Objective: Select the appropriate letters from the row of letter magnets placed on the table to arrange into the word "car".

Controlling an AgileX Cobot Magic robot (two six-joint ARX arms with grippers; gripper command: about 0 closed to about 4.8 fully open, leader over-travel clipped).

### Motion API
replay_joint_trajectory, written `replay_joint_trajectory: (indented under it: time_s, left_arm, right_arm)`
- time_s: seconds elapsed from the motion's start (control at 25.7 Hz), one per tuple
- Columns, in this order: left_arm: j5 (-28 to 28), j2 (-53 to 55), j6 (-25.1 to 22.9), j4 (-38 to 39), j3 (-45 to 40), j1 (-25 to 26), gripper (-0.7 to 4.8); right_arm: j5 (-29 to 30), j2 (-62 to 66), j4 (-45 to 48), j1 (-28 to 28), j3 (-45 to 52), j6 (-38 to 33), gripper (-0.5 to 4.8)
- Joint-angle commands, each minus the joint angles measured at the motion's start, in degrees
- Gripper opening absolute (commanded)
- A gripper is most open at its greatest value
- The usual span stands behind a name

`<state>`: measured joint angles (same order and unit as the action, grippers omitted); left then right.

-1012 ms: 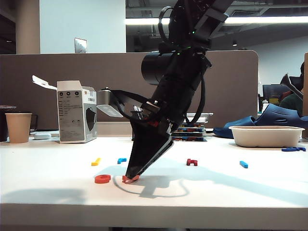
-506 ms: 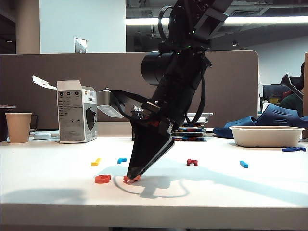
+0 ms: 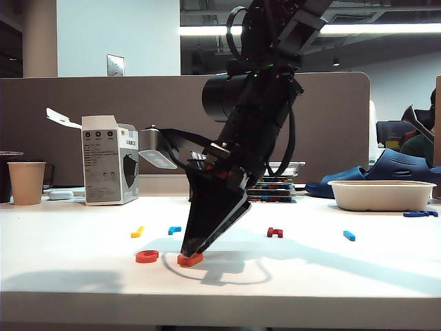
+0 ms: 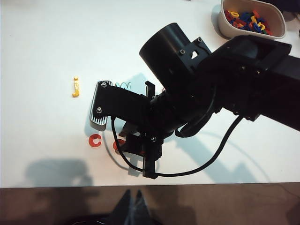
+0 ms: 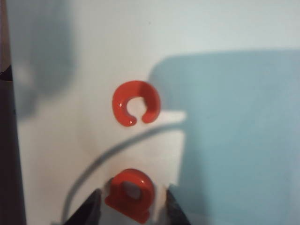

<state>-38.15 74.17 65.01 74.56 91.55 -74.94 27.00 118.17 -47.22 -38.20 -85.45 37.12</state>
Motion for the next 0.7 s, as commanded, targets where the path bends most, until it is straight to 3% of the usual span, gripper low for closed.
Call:
replay_joint_trajectory:
  time_s: [0.04, 0.7]
  left_arm:
    - [-0.4, -0.1, 0.0, -0.1, 0.2, 0.0, -0.05]
    - [-0.4, -0.1, -0.1, -0.1, 0.2, 0.0, -0.05]
  right_arm:
    - [-2.6, 0.3, -1.0, 0.0, 0.2, 0.0, 1.71]
    - [-4.0, 0.3, -0.2, 0.0, -0.1, 0.4, 1.71]
